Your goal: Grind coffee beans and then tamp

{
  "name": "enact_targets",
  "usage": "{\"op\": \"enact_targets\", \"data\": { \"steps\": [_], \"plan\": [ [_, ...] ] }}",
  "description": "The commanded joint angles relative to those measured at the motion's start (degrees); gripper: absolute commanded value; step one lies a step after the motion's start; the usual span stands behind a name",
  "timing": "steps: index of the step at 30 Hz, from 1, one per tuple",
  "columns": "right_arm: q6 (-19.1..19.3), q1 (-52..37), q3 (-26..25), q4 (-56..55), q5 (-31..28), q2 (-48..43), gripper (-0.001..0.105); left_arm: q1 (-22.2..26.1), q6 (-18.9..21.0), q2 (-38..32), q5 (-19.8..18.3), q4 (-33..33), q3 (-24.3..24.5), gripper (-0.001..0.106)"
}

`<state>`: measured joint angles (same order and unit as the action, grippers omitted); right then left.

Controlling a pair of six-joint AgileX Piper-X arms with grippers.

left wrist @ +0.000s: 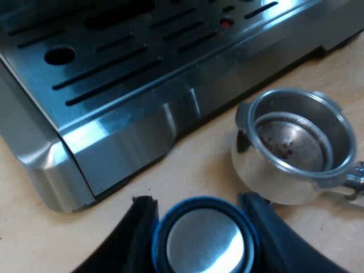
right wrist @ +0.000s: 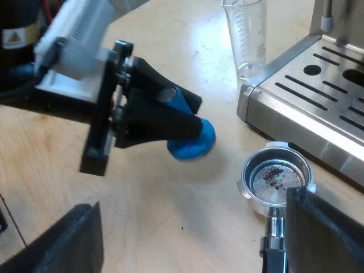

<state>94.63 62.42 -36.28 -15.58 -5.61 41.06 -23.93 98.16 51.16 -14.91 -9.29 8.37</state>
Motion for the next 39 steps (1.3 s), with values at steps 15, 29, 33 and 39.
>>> {"op": "enact_targets", "data": {
  "steps": [15,29,33,39],
  "plan": [
    [-1.0,-0.3,0.1,-0.1,-5.3,-0.1,0.067,-0.2,0.5,-25.6,-2.1,23.6,2.2,0.005],
    [0.5,-0.3,8.2,3.6,-8.0,-0.1,0.067,-0.2,0.5,-28.6,-3.6,33.7,7.6,0.005],
    [-0.8,-1.9,9.9,6.8,-8.9,-0.1,0.067,-0.2,0.5,-28.6,-5.2,34.4,7.6,0.005],
    [-1.0,-7.3,10.0,8.0,-7.8,-0.1,0.067,-0.2,0.5,-28.6,-5.5,35.2,7.6,0.005]
  ]
}}
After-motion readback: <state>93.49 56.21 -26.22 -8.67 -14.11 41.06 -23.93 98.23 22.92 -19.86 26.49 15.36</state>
